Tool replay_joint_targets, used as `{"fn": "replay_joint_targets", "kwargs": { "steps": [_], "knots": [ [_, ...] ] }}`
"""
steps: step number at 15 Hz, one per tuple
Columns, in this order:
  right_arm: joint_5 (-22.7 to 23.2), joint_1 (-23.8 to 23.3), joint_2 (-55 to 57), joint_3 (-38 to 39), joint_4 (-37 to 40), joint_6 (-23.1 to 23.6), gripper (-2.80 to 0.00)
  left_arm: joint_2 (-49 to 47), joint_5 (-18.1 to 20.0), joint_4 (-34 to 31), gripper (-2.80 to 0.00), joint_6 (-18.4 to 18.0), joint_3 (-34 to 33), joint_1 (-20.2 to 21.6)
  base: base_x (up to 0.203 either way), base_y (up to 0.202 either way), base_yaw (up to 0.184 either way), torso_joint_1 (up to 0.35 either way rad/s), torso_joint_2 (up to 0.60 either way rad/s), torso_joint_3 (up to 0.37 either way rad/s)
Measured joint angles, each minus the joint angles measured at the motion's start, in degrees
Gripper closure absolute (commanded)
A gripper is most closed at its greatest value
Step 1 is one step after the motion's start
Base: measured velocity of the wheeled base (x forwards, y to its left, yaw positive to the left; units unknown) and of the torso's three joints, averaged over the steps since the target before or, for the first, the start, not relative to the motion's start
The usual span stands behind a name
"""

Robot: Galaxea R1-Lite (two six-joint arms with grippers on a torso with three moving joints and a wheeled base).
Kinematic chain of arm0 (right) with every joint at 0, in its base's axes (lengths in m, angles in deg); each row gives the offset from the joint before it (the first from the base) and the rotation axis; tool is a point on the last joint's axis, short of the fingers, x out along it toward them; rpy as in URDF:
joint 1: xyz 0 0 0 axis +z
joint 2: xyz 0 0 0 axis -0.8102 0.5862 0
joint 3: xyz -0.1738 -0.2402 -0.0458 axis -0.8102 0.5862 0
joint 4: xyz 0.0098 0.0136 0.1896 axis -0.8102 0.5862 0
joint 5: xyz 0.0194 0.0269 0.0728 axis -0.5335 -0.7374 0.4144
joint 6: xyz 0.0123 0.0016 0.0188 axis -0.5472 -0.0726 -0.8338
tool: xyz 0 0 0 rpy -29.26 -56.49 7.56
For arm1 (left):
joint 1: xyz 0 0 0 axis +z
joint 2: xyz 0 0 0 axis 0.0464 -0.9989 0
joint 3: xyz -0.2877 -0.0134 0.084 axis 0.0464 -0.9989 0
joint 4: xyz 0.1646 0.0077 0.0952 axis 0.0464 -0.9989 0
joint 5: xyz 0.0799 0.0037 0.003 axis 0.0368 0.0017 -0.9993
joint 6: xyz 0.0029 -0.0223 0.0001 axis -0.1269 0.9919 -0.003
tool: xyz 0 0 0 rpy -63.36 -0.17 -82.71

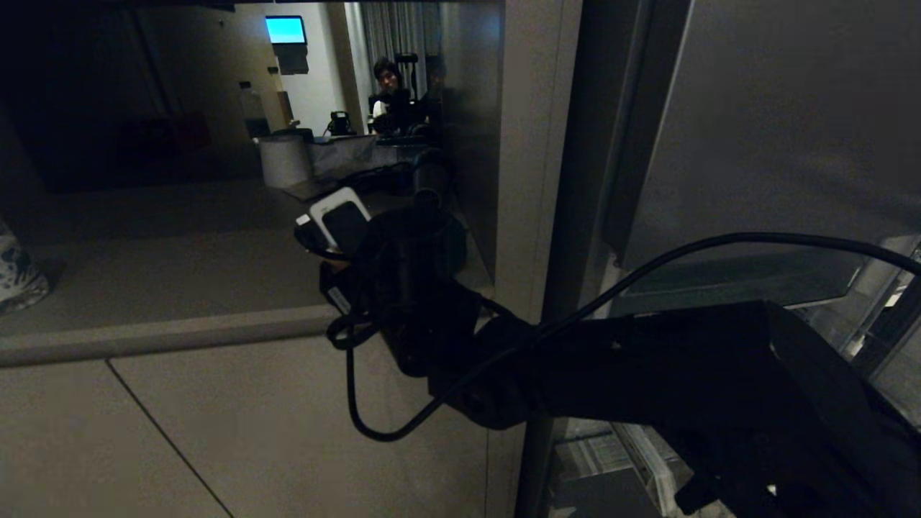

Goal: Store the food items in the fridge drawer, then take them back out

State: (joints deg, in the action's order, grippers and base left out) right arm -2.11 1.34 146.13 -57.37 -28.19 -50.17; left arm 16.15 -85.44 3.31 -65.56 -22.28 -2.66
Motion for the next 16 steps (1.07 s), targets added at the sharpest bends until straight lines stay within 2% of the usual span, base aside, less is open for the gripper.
{"fn": "replay_joint_targets", "kwargs": {
  "steps": [9, 13, 14, 16],
  "knots": [
    [-0.07, 0.21, -0.48, 0.05, -0.11, -0.29, -2.80, 0.00, 0.00, 0.00, 0.00, 0.00, 0.00, 0.00, 0.000, 0.000, 0.000, 0.000, 0.00, 0.000],
    [-0.19, 2.18, -2.54, 0.49, 0.05, -0.13, -2.80, 0.00, -0.01, -0.01, 0.00, 0.00, 0.00, 0.00, 0.000, 0.000, 0.000, 0.000, 0.00, 0.000],
    [-0.22, 2.81, -3.34, 1.13, 0.05, -0.16, 0.00, 0.00, 0.00, -0.01, 0.00, 0.00, 0.00, 0.00, 0.000, 0.000, 0.000, 0.000, 0.00, 0.000],
    [-0.17, 4.27, -5.27, 3.54, -0.05, -0.24, 0.00, 0.00, 0.00, 0.00, 0.00, 0.00, 0.00, 0.00, 0.000, 0.000, 0.000, 0.000, 0.00, 0.000]
  ]
}}
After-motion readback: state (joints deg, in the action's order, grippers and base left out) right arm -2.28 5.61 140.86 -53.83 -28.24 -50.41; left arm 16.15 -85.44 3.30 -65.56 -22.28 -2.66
